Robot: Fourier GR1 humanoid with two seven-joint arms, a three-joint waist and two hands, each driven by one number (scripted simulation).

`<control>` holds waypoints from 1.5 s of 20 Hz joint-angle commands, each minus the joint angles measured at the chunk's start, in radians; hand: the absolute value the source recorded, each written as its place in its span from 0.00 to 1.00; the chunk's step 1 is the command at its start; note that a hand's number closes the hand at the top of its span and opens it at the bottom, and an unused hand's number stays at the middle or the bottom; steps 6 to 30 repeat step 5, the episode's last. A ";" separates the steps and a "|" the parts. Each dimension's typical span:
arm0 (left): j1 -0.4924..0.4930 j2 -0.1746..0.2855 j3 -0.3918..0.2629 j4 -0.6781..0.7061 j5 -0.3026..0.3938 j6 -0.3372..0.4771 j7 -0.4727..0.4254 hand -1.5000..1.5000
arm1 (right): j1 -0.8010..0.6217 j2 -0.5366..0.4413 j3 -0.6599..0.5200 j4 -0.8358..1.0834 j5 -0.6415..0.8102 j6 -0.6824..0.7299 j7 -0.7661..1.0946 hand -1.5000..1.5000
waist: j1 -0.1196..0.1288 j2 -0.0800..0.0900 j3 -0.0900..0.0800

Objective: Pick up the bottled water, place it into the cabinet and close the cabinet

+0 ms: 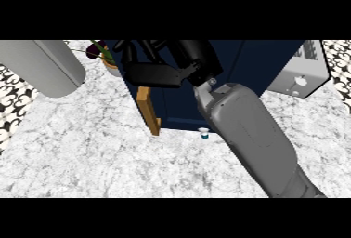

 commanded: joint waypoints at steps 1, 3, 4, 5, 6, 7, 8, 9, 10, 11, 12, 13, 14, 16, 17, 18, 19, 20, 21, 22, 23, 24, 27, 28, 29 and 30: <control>-0.044 0.016 0.014 -0.005 0.028 0.003 0.029 1.00 | 0.033 -0.035 -0.061 0.206 0.027 -0.027 -0.037 1.00 | -0.015 0.063 0.005; -0.027 0.006 0.000 -0.021 0.012 0.019 0.037 1.00 | 0.000 -0.034 -0.071 0.220 0.020 -0.036 -0.008 1.00 | -0.011 0.055 0.005; -0.022 0.006 -0.002 -0.022 0.023 0.014 0.039 1.00 | 0.009 -0.072 -0.089 0.231 0.002 0.008 -0.038 1.00 | -0.006 0.060 0.006; -0.034 0.014 0.023 -0.042 0.043 0.020 0.044 1.00 | 0.006 -0.034 -0.070 0.239 0.018 -0.025 -0.036 1.00 | -0.007 0.056 0.006; -0.034 0.014 0.023 -0.042 0.043 0.020 0.044 1.00 | 0.006 -0.034 -0.070 0.239 0.018 -0.025 -0.036 1.00 | -0.007 0.056 0.006; -0.034 0.014 0.023 -0.042 0.043 0.020 0.044 1.00 | 0.006 -0.034 -0.070 0.239 0.018 -0.025 -0.036 1.00 | -0.007 0.056 0.006; -0.034 0.014 0.023 -0.042 0.043 0.020 0.044 1.00 | 0.006 -0.034 -0.070 0.239 0.018 -0.025 -0.036 1.00 | -0.007 0.056 0.006; -0.034 0.014 0.023 -0.042 0.043 0.020 0.044 1.00 | 0.006 -0.034 -0.070 0.239 0.018 -0.025 -0.036 1.00 | -0.007 0.056 0.006; -0.034 0.014 0.023 -0.042 0.043 0.020 0.044 1.00 | 0.006 -0.034 -0.070 0.239 0.018 -0.025 -0.036 1.00 | -0.007 0.056 0.006; -0.034 0.014 0.023 -0.042 0.043 0.020 0.044 1.00 | 0.006 -0.034 -0.070 0.239 0.018 -0.025 -0.036 1.00 | -0.007 0.056 0.006; -0.034 0.014 0.023 -0.042 0.043 0.020 0.044 1.00 | 0.006 -0.034 -0.070 0.239 0.018 -0.025 -0.036 1.00 | -0.007 0.056 0.006; -0.034 0.014 0.023 -0.042 0.043 0.020 0.044 1.00 | 0.006 -0.034 -0.070 0.239 0.018 -0.025 -0.036 1.00 | -0.007 0.056 0.006; -0.034 0.014 0.023 -0.042 0.043 0.020 0.044 1.00 | 0.006 -0.034 -0.070 0.239 0.018 -0.025 -0.036 1.00 | -0.007 0.056 0.006; -0.034 0.014 0.023 -0.042 0.043 0.020 0.044 1.00 | 0.006 -0.034 -0.070 0.239 0.018 -0.025 -0.036 1.00 | -0.007 0.056 0.006; -0.034 0.014 0.023 -0.042 0.043 0.020 0.044 1.00 | 0.006 -0.034 -0.070 0.239 0.018 -0.025 -0.036 1.00 | -0.007 0.056 0.006; -0.034 0.014 0.023 -0.042 0.043 0.020 0.044 1.00 | 0.006 -0.034 -0.070 0.239 0.018 -0.025 -0.036 1.00 | -0.007 0.056 0.006; -0.034 0.014 0.023 -0.042 0.043 0.020 0.044 1.00 | 0.006 -0.034 -0.070 0.239 0.018 -0.025 -0.036 1.00 | -0.007 0.056 0.006; -0.034 0.014 0.023 -0.042 0.043 0.020 0.044 1.00 | 0.006 -0.034 -0.070 0.239 0.018 -0.025 -0.036 1.00 | -0.007 0.056 0.006; -0.034 0.014 0.023 -0.042 0.043 0.020 0.044 1.00 | 0.006 -0.034 -0.070 0.239 0.018 -0.025 -0.036 1.00 | -0.007 0.056 0.006; -0.034 0.014 0.023 -0.042 0.043 0.020 0.044 1.00 | 0.006 -0.034 -0.070 0.239 0.018 -0.025 -0.036 1.00 | -0.007 0.056 0.006; -0.034 0.014 0.023 -0.042 0.043 0.020 0.044 1.00 | 0.006 -0.034 -0.070 0.239 0.018 -0.025 -0.036 1.00 | -0.007 0.056 0.006; -0.034 0.014 0.023 -0.042 0.043 0.020 0.044 1.00 | 0.006 -0.034 -0.070 0.239 0.018 -0.025 -0.036 1.00 | -0.007 0.056 0.006; -0.034 0.014 0.023 -0.042 0.043 0.020 0.044 1.00 | 0.006 -0.034 -0.070 0.239 0.018 -0.025 -0.036 1.00 | -0.007 0.056 0.006; -0.034 0.014 0.023 -0.042 0.043 0.020 0.044 1.00 | 0.006 -0.034 -0.070 0.239 0.018 -0.025 -0.036 1.00 | -0.007 0.056 0.006; -0.034 0.014 0.023 -0.042 0.043 0.020 0.044 1.00 | 0.006 -0.034 -0.070 0.239 0.018 -0.025 -0.036 1.00 | -0.007 0.056 0.006; -0.034 0.014 0.023 -0.042 0.043 0.020 0.044 1.00 | 0.006 -0.034 -0.070 0.239 0.018 -0.025 -0.036 1.00 | -0.007 0.056 0.006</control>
